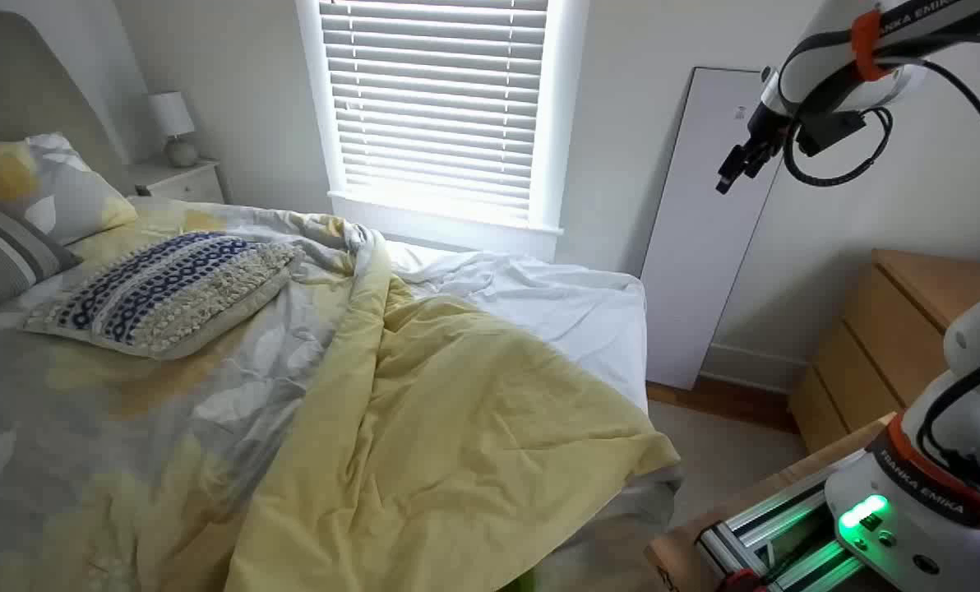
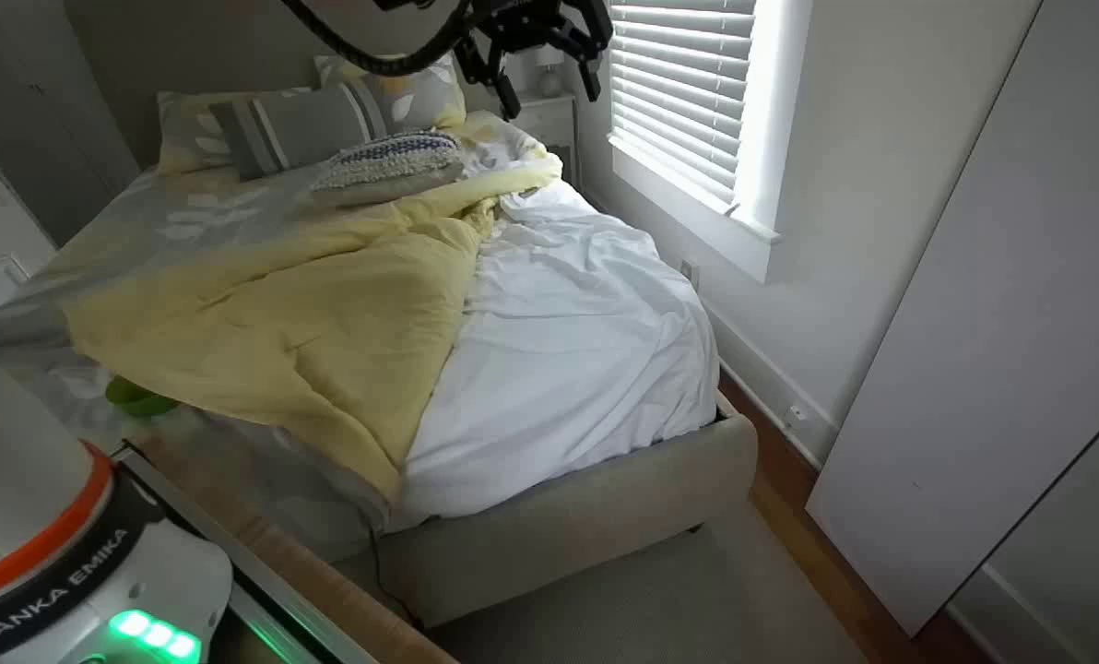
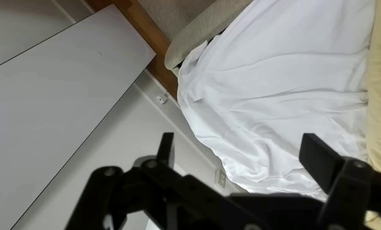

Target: Spread the blanket over the corner of the bed

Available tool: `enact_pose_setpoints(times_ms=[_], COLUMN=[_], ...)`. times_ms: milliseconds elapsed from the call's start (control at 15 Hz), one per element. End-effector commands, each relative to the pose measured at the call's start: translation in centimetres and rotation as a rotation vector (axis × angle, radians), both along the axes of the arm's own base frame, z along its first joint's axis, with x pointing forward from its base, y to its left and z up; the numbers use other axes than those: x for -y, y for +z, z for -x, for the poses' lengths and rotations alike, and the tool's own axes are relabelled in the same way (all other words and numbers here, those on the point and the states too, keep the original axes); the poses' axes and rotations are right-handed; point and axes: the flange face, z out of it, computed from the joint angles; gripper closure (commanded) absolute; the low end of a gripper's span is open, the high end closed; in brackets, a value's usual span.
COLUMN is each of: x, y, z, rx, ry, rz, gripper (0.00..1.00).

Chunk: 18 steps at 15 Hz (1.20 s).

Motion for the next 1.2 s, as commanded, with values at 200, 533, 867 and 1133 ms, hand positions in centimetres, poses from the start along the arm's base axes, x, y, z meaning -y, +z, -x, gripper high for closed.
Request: enact_pose_setpoints(times_ms=[200,533,867,1133], x=[0.0,0.0,-6.5,-12.3], y=[0.1,0.1,-2.1,-4.3], z=[0.0,0.0,0.0,1.6], rx=[-0.001,-0.001,-0.039,-0.059], ry=[0.000,0.000,-0.072,-0.205], rz=[0.000,0.000,0.050,0.175], gripper=[0.00,0.00,0.00,0.00])
